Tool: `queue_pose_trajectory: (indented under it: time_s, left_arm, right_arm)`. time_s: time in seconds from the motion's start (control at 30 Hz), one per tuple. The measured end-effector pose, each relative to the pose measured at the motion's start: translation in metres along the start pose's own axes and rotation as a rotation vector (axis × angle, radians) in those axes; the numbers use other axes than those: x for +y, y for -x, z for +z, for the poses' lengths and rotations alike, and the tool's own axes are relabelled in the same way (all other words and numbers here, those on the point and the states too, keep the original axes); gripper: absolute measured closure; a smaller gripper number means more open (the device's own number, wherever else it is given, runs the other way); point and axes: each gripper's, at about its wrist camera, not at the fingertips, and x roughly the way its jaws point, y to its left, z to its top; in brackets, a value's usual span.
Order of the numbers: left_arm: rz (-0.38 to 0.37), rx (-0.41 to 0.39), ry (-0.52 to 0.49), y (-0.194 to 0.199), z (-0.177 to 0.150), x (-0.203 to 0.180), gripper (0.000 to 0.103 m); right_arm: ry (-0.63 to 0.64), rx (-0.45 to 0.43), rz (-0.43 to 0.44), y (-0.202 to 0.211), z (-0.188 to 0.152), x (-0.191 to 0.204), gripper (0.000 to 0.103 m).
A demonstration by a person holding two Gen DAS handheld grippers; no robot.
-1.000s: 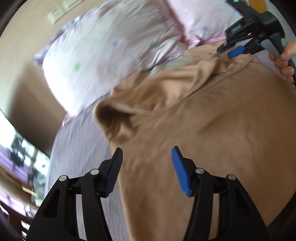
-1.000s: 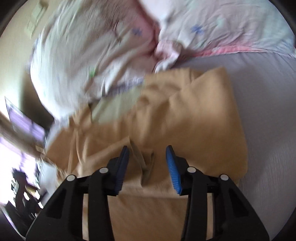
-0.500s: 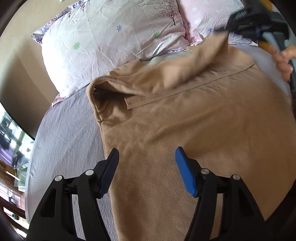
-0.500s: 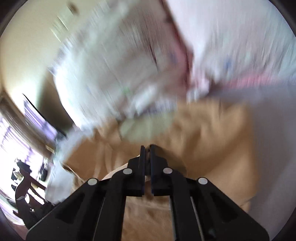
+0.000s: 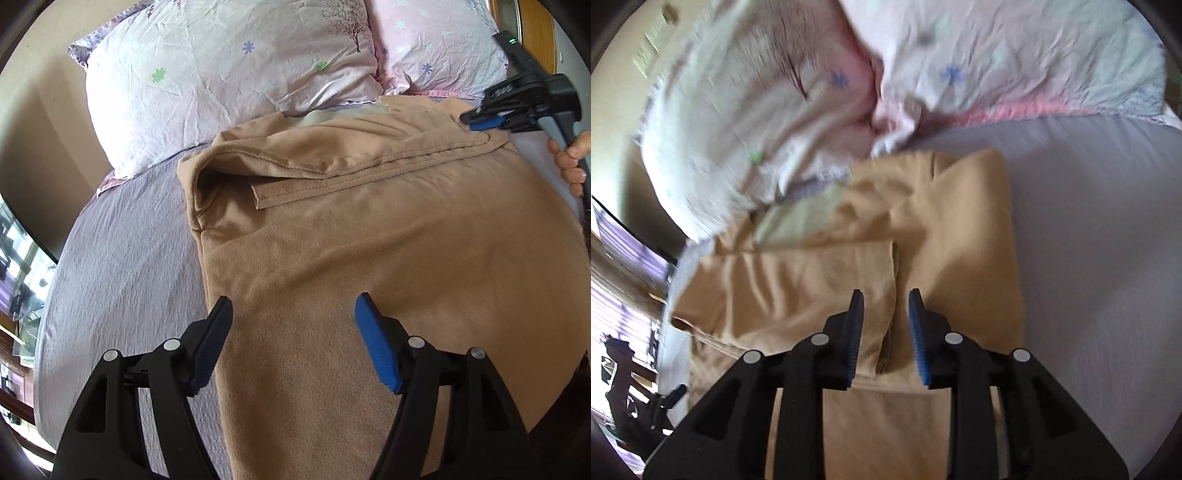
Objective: Fold small clothes
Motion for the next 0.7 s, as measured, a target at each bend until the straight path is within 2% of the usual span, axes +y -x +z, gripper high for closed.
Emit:
queue_pose_trajectory:
  time_s: [0.03, 0.07, 0.1, 0.17, 0.2, 0.27, 0.33, 0.37, 0.4, 0.47, 0.5, 0.57, 0.6, 0.7]
  left_arm:
    - [0.0, 0.001, 0.003, 0.001, -0.001, 0.0, 0.031]
    - [-0.003, 0.002, 0.007, 0.001, -0.002, 0.001, 0.03]
    - [-0.011, 0.005, 0.014, 0.001, -0.004, 0.002, 0.03]
    - [-0.026, 0.009, 0.03, -0.001, -0.005, 0.005, 0.028]
    - [-0.034, 0.012, 0.038, -0.002, -0.005, 0.007, 0.028]
    - [-0.05, 0.017, 0.057, -0.004, -0.006, 0.01, 0.027]
    - [-0.067, 0.021, 0.077, -0.005, -0.008, 0.012, 0.027]
    - [-0.07, 0.021, 0.081, -0.006, -0.009, 0.013, 0.026]
    - [-0.073, 0.02, 0.086, -0.006, -0.01, 0.013, 0.026]
    - [-0.075, 0.019, 0.089, -0.006, -0.011, 0.014, 0.025]
    - [-0.075, 0.019, 0.089, -0.006, -0.011, 0.014, 0.025]
    - [-0.074, 0.02, 0.091, -0.006, -0.011, 0.014, 0.025]
    - [-0.074, 0.021, 0.091, -0.006, -0.011, 0.014, 0.025]
    - [-0.07, 0.023, 0.093, -0.006, -0.011, 0.014, 0.024]
  right_arm:
    - [0.031, -0.017, -0.012, -0.001, -0.002, 0.005, 0.077]
    - [0.081, -0.01, 0.0, -0.003, -0.006, 0.014, 0.096]
    - [0.093, 0.013, 0.038, -0.006, -0.009, 0.017, 0.099]
    - [0.132, -0.047, 0.007, 0.001, -0.01, 0.024, 0.1]
    - [0.145, -0.121, -0.035, 0.014, -0.009, 0.026, 0.1]
    - [0.096, -0.247, -0.053, 0.042, -0.001, 0.018, 0.1]
    - [0.04, -0.335, -0.155, 0.06, 0.005, 0.003, 0.1]
    - [0.029, -0.338, -0.224, 0.06, 0.007, -0.004, 0.099]
    - [0.032, -0.301, -0.262, 0.055, 0.008, -0.008, 0.098]
    - [0.013, -0.215, -0.26, 0.046, 0.008, -0.018, 0.084]
    - [-0.016, -0.239, -0.251, 0.051, 0.005, -0.021, 0.077]
    - [-0.034, -0.326, -0.206, 0.067, 0.001, -0.022, 0.049]
    - [-0.026, -0.346, -0.179, 0.071, 0.002, -0.02, 0.046]
    - [0.009, -0.278, -0.1, 0.062, 0.008, -0.015, 0.047]
